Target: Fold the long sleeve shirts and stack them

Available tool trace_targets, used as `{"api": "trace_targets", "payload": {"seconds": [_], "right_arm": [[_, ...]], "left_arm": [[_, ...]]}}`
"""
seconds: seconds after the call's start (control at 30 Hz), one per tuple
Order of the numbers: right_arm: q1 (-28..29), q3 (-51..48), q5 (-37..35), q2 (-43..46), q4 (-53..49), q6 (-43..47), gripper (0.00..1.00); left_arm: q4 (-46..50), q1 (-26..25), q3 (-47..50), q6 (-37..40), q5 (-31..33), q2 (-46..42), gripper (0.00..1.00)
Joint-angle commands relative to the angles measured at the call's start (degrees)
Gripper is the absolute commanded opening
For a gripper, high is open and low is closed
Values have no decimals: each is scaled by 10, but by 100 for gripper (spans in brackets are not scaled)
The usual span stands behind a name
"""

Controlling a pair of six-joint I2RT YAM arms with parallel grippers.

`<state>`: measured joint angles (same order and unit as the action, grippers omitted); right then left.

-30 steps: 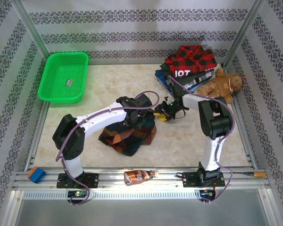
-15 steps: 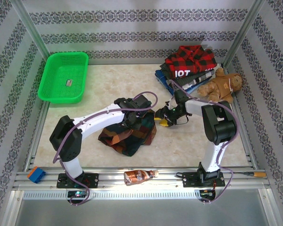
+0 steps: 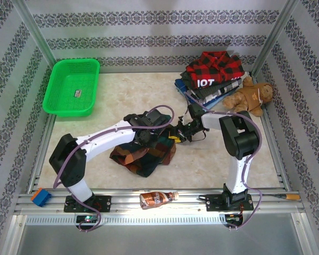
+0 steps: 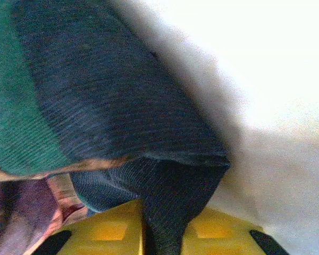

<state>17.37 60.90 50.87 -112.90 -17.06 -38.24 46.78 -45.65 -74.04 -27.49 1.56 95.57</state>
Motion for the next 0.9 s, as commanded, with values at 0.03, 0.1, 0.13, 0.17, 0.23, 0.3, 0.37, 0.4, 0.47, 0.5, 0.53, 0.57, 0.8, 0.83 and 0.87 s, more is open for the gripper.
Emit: {"api": "trace_targets", "payload": {"seconds": [0.03, 0.1, 0.13, 0.17, 0.23, 0.3, 0.37, 0.4, 0.47, 0.5, 0.53, 0.57, 0.8, 0.83, 0.87], "right_arm": [[-5, 18, -1, -15, 5, -15, 10], [-6, 19, -5, -19, 7, -20, 7], [-7, 21, -7, -21, 7, -22, 7], [-8, 23, -8, -23, 6, -23, 6], [-9, 25, -10, -27, 4, -25, 6], [-11, 26, -13, -30, 5, -27, 6], [-12, 27, -15, -32, 5, -29, 6], [-12, 26, -16, -33, 5, -30, 6], [-13, 26, -16, -35, 7, -32, 6], [-13, 27, -16, -34, 7, -32, 6], [-13, 27, -15, -35, 7, -32, 6], [-12, 27, -16, -35, 8, -32, 6], [-11, 19, -15, -34, 14, -36, 6], [-11, 18, -14, -33, 15, -36, 6], [-10, 18, -13, -33, 16, -37, 6]], "left_arm": [[-34, -14, 22, 7, -16, -36, 11], [-43, -22, 36, 9, -20, -46, 11], [-47, -26, 43, 8, -24, -51, 11], [-51, -30, 50, 7, -27, -55, 11], [-51, -36, 60, 6, -31, -59, 11], [-56, -44, 67, 5, -39, -59, 11], [-62, -52, 71, 2, -47, -57, 11], [-64, -57, 72, -1, -49, -55, 11], [-71, -61, 75, -14, -52, -48, 11], [-73, -61, 76, -22, -51, -44, 11], [-77, -61, 76, -32, -50, -39, 11], [-82, -60, 76, -41, -49, -34, 11], [-111, -57, 60, -121, -51, 2, 11], [-116, -56, 59, -135, -51, 7, 11], [-118, -55, 57, -147, -51, 12, 11]]}}
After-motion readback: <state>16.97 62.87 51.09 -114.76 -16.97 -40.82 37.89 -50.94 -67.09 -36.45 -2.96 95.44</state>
